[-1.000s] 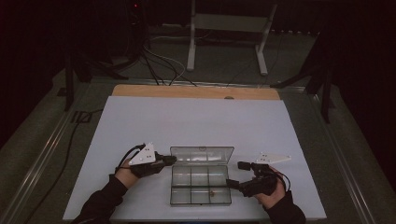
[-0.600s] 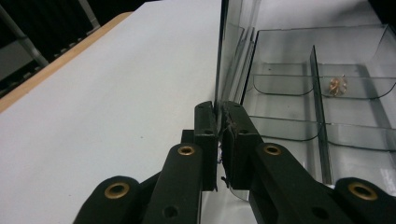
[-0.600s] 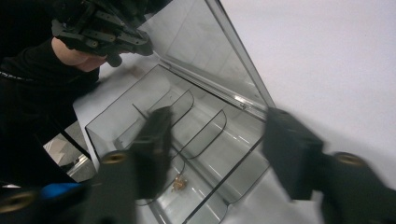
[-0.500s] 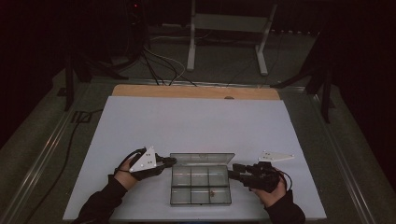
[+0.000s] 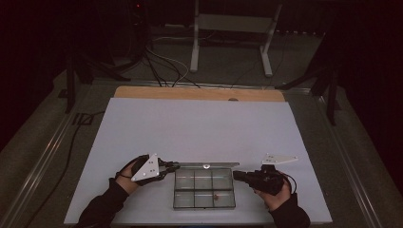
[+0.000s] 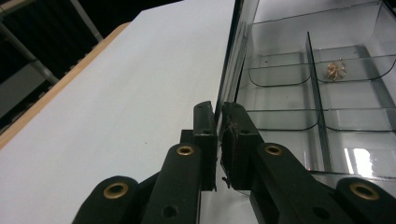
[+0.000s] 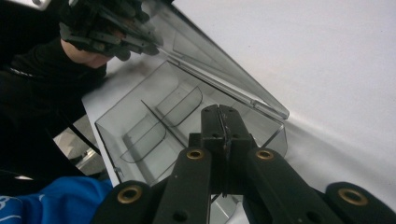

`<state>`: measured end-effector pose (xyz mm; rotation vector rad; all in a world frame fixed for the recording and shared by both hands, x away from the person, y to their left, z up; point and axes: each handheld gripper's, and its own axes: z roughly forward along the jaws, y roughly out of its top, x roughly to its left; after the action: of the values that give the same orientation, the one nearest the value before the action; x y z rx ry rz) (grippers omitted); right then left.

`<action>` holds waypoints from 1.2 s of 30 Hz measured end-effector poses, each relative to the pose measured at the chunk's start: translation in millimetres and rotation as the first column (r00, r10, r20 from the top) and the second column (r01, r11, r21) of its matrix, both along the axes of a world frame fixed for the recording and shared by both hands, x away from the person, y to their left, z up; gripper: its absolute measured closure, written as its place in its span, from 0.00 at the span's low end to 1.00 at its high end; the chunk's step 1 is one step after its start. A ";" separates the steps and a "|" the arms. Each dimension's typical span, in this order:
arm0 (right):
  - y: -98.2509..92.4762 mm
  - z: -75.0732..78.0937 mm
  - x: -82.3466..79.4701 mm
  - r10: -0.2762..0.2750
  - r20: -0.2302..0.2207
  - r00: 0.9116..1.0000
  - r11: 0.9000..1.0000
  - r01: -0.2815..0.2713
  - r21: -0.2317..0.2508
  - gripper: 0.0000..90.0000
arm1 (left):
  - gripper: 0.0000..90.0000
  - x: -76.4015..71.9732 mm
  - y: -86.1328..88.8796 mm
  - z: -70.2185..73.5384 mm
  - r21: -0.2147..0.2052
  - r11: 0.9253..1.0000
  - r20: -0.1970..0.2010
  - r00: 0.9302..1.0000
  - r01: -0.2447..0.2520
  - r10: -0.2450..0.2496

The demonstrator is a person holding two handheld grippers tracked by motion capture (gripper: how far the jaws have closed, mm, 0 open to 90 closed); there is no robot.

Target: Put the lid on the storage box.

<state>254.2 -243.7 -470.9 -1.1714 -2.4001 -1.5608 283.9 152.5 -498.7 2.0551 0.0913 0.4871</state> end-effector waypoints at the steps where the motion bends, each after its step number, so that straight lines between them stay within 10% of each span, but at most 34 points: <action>1: -0.3 0.2 0.0 -0.003 -0.002 1.000 1.000 0.003 0.004 1.00 | 0.97 -0.2 0.0 -0.1 0.001 1.000 0.003 1.000 0.000 0.000; 24: -2.9 5.4 -2.3 0.001 0.014 1.000 0.999 -0.001 0.038 1.00 | 0.94 -5.9 0.4 -1.9 0.031 0.999 0.066 0.998 0.018 -0.020; 36: -1.7 4.8 -2.4 0.007 0.015 1.000 0.999 -0.007 0.036 1.00 | 0.63 -3.6 11.5 5.2 -0.049 0.998 -0.112 0.993 -0.031 0.025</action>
<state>251.9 -245.4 -466.2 -1.1477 -2.3715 -1.6092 280.3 164.0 -493.6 2.0325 0.1971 0.3835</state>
